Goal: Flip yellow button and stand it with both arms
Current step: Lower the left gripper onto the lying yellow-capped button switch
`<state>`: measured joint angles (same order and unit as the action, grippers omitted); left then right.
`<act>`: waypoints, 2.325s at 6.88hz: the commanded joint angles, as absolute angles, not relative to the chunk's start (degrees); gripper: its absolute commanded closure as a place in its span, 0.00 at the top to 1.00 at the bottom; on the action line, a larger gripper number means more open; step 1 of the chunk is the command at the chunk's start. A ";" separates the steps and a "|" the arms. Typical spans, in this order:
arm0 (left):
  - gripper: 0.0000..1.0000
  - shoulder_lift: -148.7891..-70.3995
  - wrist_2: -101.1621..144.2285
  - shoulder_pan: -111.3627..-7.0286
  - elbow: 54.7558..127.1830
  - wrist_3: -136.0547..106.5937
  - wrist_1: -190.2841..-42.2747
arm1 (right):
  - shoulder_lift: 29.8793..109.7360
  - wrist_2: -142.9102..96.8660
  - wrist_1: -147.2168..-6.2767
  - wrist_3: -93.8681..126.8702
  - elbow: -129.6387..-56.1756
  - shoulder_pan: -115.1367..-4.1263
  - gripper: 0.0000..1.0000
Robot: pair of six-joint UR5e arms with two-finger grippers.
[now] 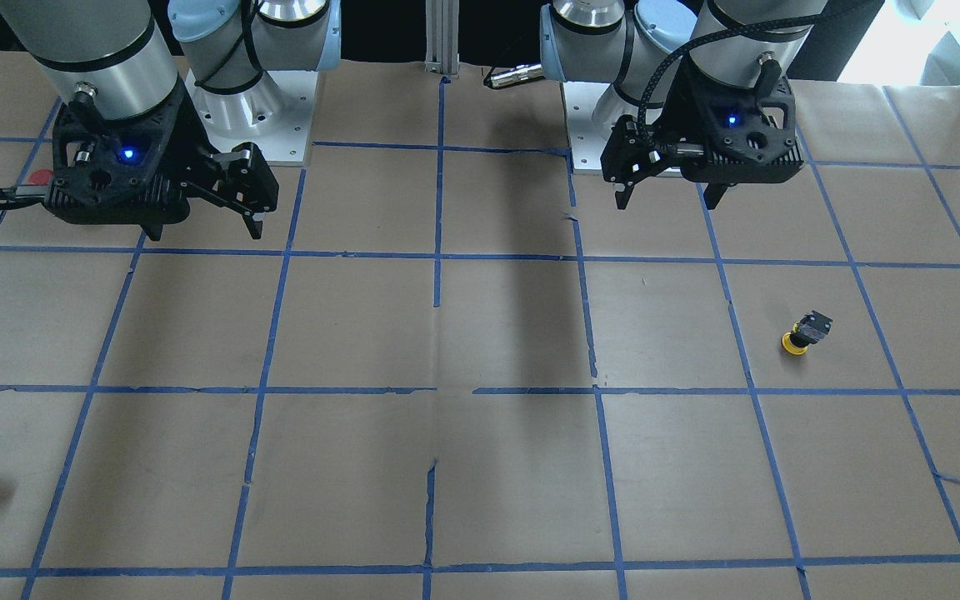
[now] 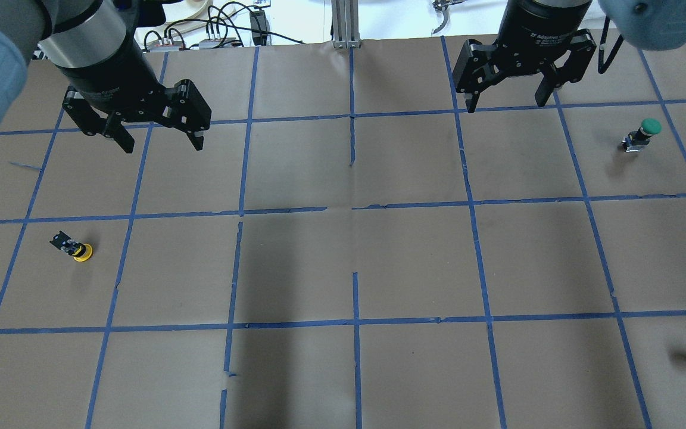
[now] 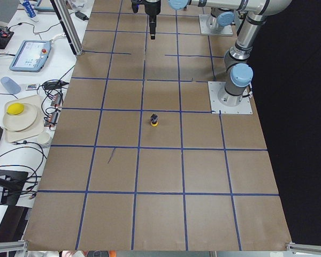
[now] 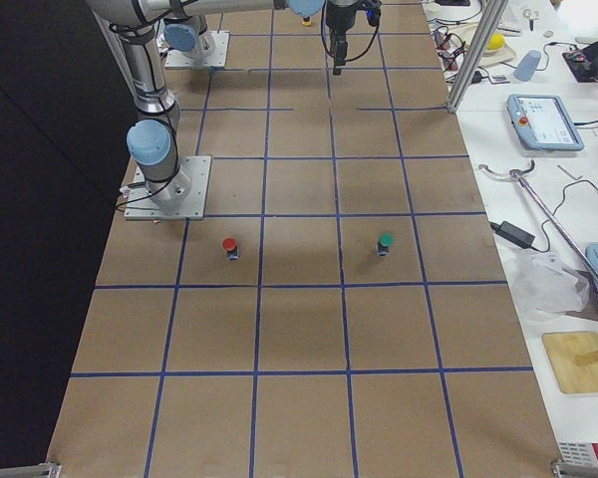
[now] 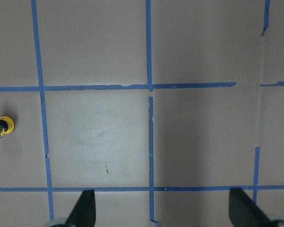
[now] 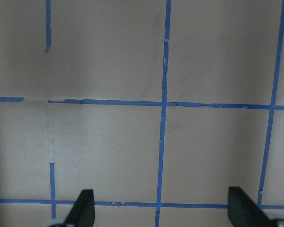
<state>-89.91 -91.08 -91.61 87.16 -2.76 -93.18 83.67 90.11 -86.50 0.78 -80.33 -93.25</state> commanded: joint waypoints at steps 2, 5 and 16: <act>0.99 -90.00 -91.49 -90.01 89.10 7.47 -92.90 | 83.67 90.35 -86.49 0.79 -80.33 -93.25 1.00; 0.99 -90.26 -93.43 -72.84 105.57 37.39 -77.53 | 83.67 90.18 -86.48 0.79 -80.42 -93.25 1.00; 0.99 -102.66 -88.33 -53.00 119.35 79.28 -46.94 | 83.67 90.88 -86.40 0.70 -80.42 -93.25 1.00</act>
<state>-102.59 -88.29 -53.02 118.07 79.29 -49.00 83.68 90.88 -86.40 0.70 -80.42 -93.25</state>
